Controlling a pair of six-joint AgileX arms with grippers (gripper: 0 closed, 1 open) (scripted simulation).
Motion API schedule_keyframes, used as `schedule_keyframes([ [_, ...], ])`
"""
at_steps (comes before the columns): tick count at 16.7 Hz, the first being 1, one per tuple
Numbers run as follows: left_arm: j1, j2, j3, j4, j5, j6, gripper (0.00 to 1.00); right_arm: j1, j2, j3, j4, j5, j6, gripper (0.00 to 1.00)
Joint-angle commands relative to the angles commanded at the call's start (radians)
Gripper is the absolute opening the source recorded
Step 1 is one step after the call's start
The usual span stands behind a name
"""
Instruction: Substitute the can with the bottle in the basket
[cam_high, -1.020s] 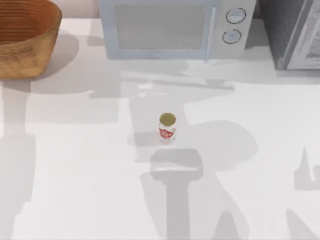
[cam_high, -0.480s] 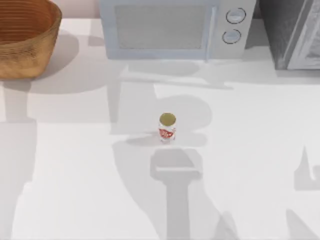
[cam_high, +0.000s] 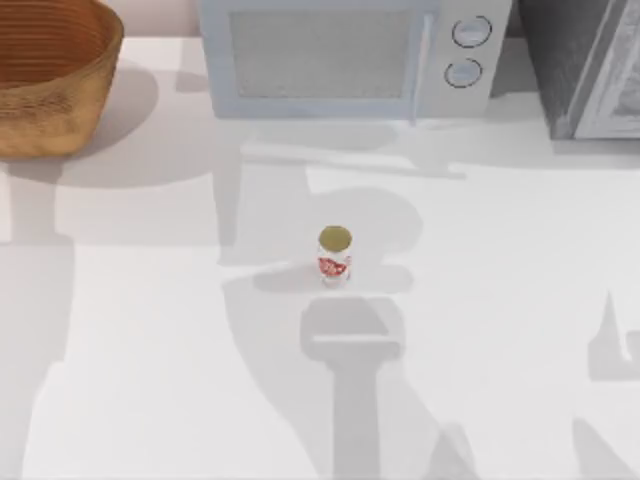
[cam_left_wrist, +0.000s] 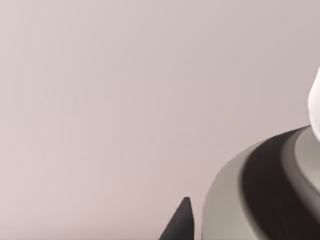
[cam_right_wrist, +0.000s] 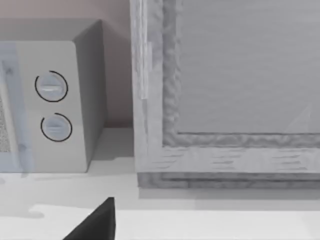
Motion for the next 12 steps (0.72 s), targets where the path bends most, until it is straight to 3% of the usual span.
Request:
schedule_keyframes([
  [9, 0.000, 0.000, 0.000, 0.000, 0.000, 0.000, 0.98, 0.000, 0.000, 0.000, 0.000, 0.000, 0.000, 1.00],
  [12, 0.000, 0.000, 0.000, 0.000, 0.000, 0.000, 1.00, 0.000, 0.000, 0.000, 0.000, 0.000, 0.000, 1.00],
])
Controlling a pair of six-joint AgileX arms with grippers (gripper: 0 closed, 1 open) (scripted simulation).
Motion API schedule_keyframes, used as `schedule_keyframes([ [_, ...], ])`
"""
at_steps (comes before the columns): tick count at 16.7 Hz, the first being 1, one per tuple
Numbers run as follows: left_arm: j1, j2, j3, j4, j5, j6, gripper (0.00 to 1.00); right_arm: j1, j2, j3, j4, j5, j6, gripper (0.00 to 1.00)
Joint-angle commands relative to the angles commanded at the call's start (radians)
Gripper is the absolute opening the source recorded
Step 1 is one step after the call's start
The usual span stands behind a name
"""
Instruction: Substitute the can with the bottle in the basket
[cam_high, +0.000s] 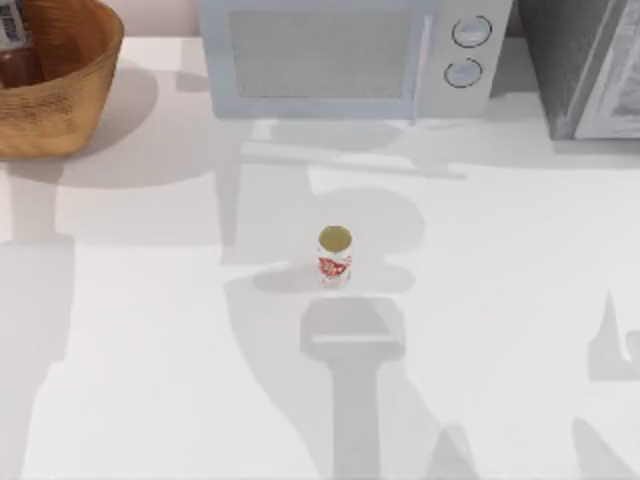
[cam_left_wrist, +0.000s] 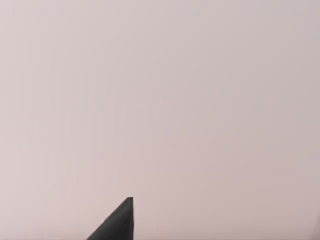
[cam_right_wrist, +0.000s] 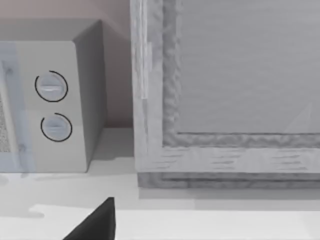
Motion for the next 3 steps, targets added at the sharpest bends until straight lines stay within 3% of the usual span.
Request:
schedule_keyframes([
  [3, 0.000, 0.000, 0.000, 0.000, 0.000, 0.000, 1.00, 0.000, 0.000, 0.000, 0.000, 0.000, 0.000, 1.00],
])
